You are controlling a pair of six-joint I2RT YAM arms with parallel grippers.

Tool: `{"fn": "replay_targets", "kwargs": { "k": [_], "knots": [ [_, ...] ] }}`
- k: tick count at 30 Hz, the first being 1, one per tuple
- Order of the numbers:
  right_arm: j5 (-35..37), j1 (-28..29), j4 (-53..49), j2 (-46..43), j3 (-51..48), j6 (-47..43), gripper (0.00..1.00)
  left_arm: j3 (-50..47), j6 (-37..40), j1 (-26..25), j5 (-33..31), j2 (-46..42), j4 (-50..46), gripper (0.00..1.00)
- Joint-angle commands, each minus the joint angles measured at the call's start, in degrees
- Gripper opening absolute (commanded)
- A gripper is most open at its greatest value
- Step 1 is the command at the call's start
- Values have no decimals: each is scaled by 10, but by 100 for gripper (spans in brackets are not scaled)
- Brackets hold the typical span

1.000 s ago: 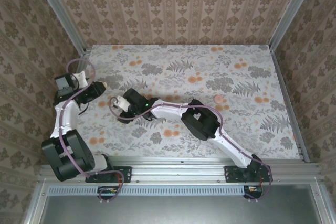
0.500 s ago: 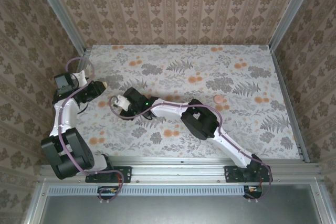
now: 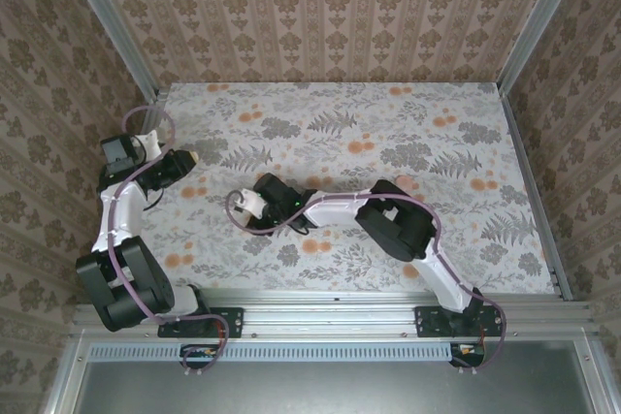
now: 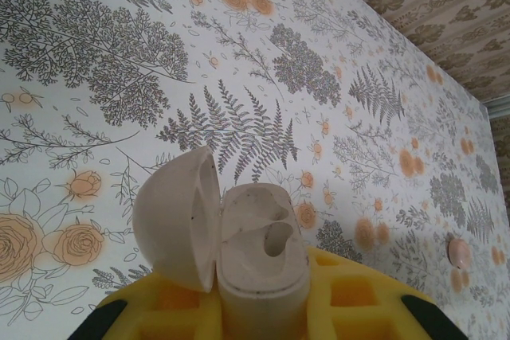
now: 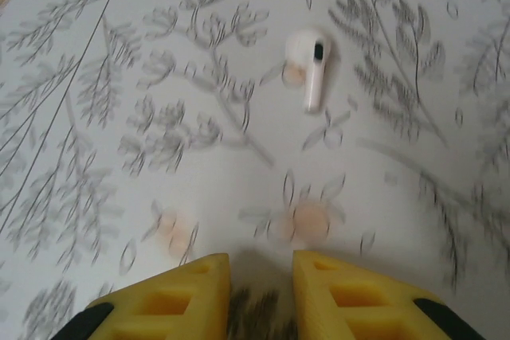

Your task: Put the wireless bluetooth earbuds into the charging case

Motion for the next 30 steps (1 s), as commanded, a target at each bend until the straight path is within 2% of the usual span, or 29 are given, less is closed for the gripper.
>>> {"fn": "replay_targets", "kwargs": {
  "k": [1, 4, 8, 16, 24, 30],
  "knots": [
    [18, 0, -8, -47, -68, 18, 28, -1, 2, -7, -1, -1, -14, 13],
    [17, 0, -4, -69, -95, 18, 30, -1, 1, -7, 2, 0, -15, 13],
    [8, 0, 20, -69, -86, 8, 38, -2, -1, -7, 2, 1, -15, 13],
    [-19, -2, 34, 19, 20, -57, 52, -3, -2, -4, 7, 1, -9, 13],
    [-57, -5, 9, 93, 122, -59, 54, -5, 0, 10, 23, 11, -5, 14],
    [-58, -4, -43, 141, 206, -43, 54, 1, -2, 14, 33, 29, -1, 14]
  ]
}}
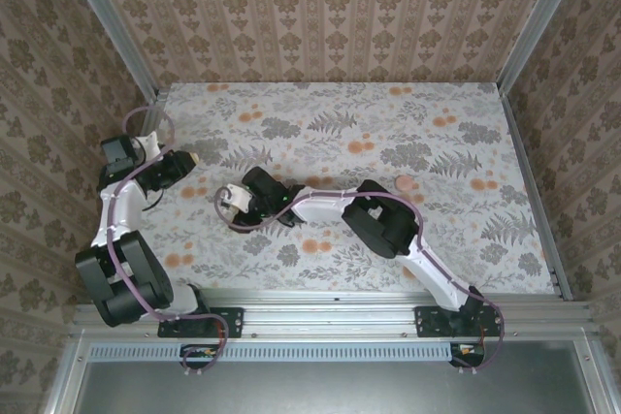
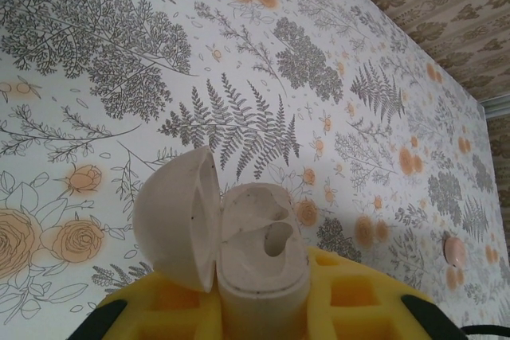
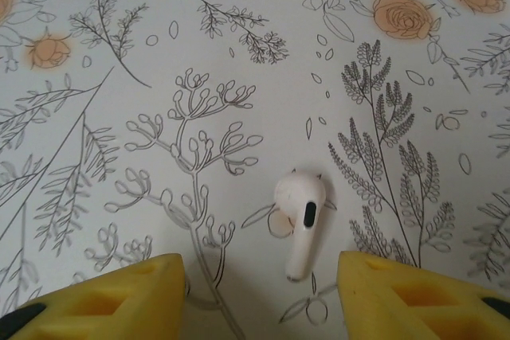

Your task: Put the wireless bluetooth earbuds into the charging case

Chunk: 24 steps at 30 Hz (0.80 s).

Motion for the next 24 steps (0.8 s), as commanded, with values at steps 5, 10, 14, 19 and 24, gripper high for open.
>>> {"fn": "replay_targets", "kwargs": {
  "k": [5, 10, 14, 19, 24],
  "knots": [
    [-14, -1, -67, 45, 75, 18, 53, 5, -5, 6, 28, 20, 0, 14],
    [-11, -1, -88, 63, 109, 27, 47, 11, -5, 7, 32, 27, -2, 14],
    [-9, -1, -107, 76, 137, 32, 42, 12, -5, 9, 32, 29, -4, 14],
    [-6, -1, -117, 84, 152, 36, 34, 13, -3, 11, 32, 29, -6, 14],
    [-2, -1, -115, 83, 152, 39, 25, 14, 0, 13, 32, 30, -8, 14]
  ]
}}
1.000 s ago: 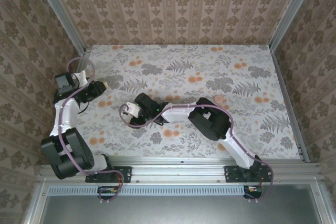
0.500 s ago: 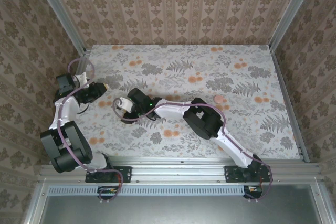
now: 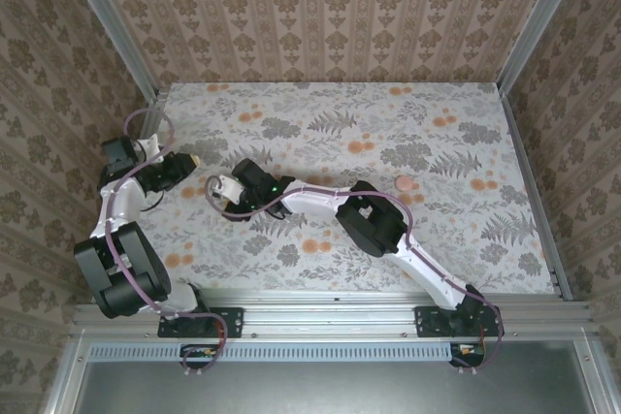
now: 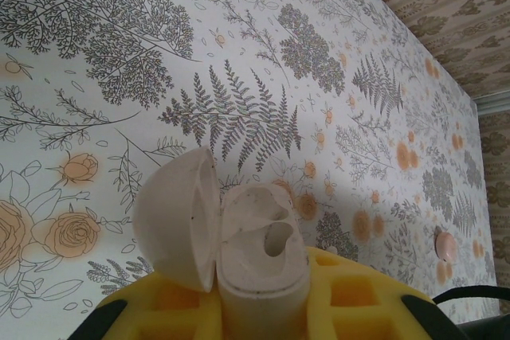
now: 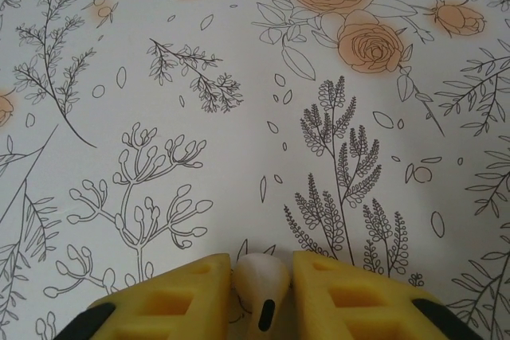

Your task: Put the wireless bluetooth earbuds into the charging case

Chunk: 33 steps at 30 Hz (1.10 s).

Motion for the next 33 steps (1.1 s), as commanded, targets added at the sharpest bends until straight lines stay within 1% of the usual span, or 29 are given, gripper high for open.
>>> {"fn": "replay_targets", "kwargs": {
  "k": [1, 4, 9, 14, 18, 22, 27, 30, 33],
  "knots": [
    [1, 3, -24, 16, 10, 9, 24, 14, 0, 5, 14, 6, -9, 14],
    [4, 3, -7, 6, -3, 16, 23, 15, 2, 6, 12, 6, -12, 14],
    [19, 3, 37, -41, -68, 17, 23, 13, 5, 6, 8, 3, -17, 14],
    [41, 3, 88, -120, -175, 15, 22, 7, 3, -1, 3, -9, -22, 14],
    [65, 2, 127, -185, -265, 31, 22, 0, 7, -22, -16, -22, -24, 14],
    [94, 0, 156, -258, -366, 59, 22, -6, 4, -58, -32, -26, -21, 13],
    [117, -13, 171, -360, -496, 106, 22, -17, -8, -127, -57, -28, -6, 13],
    [141, -19, 147, -427, -559, 123, 22, -28, -12, -173, -66, -29, 13, 13],
    [149, -31, 106, -481, -612, 148, 22, -56, -19, -222, -70, -26, 71, 13]
  ]
}}
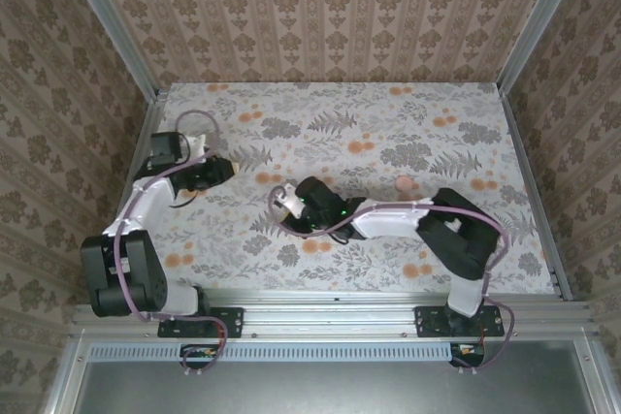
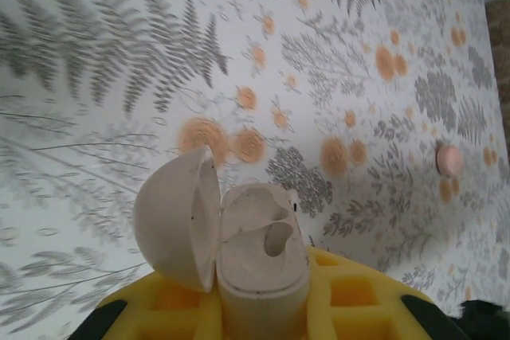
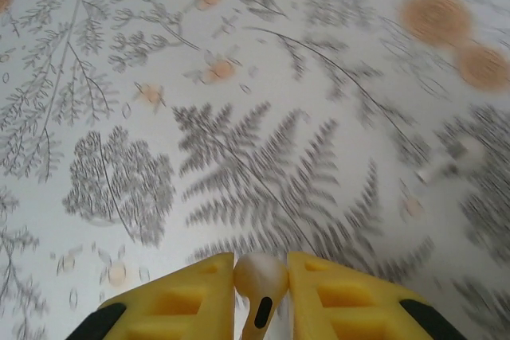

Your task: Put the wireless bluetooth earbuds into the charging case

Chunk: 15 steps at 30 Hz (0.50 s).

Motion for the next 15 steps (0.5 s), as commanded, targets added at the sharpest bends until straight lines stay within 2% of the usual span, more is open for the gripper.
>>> {"fn": "replay_targets", "kwargs": {
  "k": [1, 4, 7, 13, 15],
  "knots": [
    [25, -16, -45, -61, -47, 49, 23, -37, -19, -43, -10, -8, 76, 13],
    [34, -35, -71, -114, -96, 77, 23, -58, -38, -80, -6, 3, 128, 13],
    [53, -51, -109, -162, -130, 102, 23, -63, -41, -109, -20, 11, 141, 13],
    [96, -70, -206, -212, -154, 148, 23, -66, -49, -128, -23, 15, 147, 13],
    [112, -73, -225, -217, -156, 168, 23, -70, -48, -130, -42, 12, 148, 13]
  ]
}}
